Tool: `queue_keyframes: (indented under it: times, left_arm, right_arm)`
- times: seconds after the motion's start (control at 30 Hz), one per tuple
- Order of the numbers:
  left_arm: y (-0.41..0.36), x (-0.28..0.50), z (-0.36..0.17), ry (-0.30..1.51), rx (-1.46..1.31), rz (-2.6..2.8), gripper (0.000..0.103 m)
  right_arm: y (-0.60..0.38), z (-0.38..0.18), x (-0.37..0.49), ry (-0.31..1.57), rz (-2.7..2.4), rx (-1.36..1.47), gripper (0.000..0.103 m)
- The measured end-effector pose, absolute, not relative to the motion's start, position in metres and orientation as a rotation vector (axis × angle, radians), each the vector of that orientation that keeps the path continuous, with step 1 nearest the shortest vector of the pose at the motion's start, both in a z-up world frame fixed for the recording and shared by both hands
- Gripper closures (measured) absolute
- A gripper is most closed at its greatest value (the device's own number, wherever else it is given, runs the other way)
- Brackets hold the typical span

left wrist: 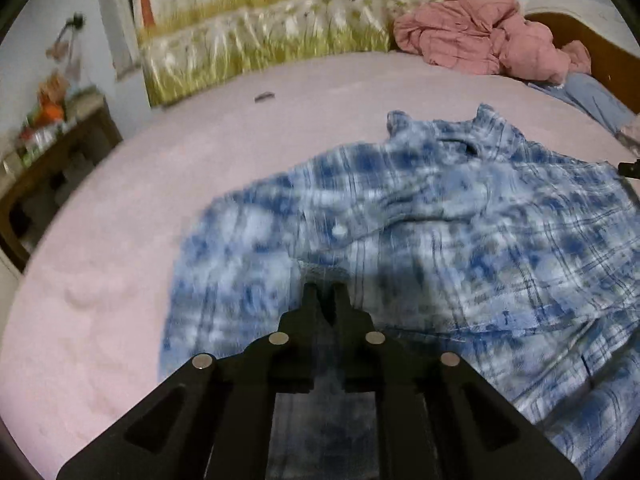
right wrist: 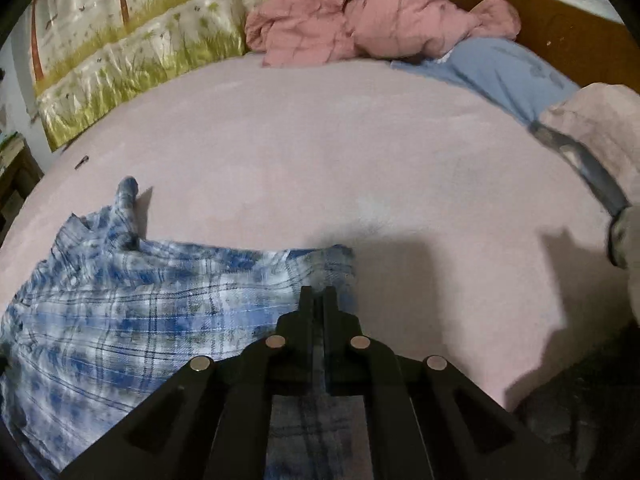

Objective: Fold large clothes
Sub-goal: 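Lay the held sleeve across the shirt with the left gripper and open it, then move both open grippers over the folded plaid shirt to its hem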

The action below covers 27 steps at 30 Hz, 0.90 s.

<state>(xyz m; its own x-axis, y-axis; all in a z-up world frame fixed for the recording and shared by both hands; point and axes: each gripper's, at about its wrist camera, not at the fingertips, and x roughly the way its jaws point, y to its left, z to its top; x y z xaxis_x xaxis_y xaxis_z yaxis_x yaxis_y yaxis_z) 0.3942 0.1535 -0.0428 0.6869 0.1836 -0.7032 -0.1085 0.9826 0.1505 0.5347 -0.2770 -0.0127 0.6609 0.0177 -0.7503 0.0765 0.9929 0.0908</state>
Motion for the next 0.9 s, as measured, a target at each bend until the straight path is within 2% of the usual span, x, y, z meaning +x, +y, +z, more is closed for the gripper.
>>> queue_keyframes:
  times: [0.03,0.07,0.1,0.13,0.2,0.27,0.33,0.47,0.53,0.7,0.9]
  left_arm:
    - [0.158,0.389,-0.04,0.782,0.078,0.171,0.082]
    - [0.161,0.383,-0.034,0.755,0.066,0.185,0.076]
    - [0.165,0.373,-0.025,0.709,0.057,0.194,0.066]
    - [0.167,0.363,-0.017,0.668,0.053,0.194,0.062]
    - [0.17,0.341,0.002,0.592,0.044,0.183,0.061]
    - [0.169,0.316,0.02,0.517,0.035,0.163,0.056]
    - [0.166,0.296,0.037,0.447,0.025,0.155,0.044]
    - [0.148,0.25,0.064,0.344,0.014,0.122,0.036]
    - [0.138,0.226,0.07,0.295,0.027,0.088,0.023]
    - [0.117,0.182,0.079,0.208,0.05,0.046,0.01]
    - [0.099,0.155,0.077,0.181,0.08,0.012,0.005]
  right_arm:
    - [-0.279,-0.006,0.526,0.827,-0.049,0.109,0.081]
    - [-0.279,-0.001,0.52,0.807,-0.056,0.098,0.076]
    - [-0.279,0.011,0.508,0.769,-0.054,0.079,0.067]
    - [-0.279,0.022,0.494,0.734,-0.04,0.072,0.059]
    - [-0.281,0.039,0.467,0.69,0.003,0.088,0.054]
    - [-0.282,0.057,0.434,0.641,0.055,0.107,0.053]
    - [-0.281,0.069,0.399,0.582,0.084,0.12,0.041]
    - [-0.269,0.086,0.327,0.476,0.133,0.149,0.035]
    - [-0.263,0.089,0.292,0.434,0.149,0.155,0.022]
    - [-0.25,0.089,0.215,0.361,0.127,0.132,0.018]
    - [-0.245,0.079,0.159,0.336,0.111,0.133,0.018]
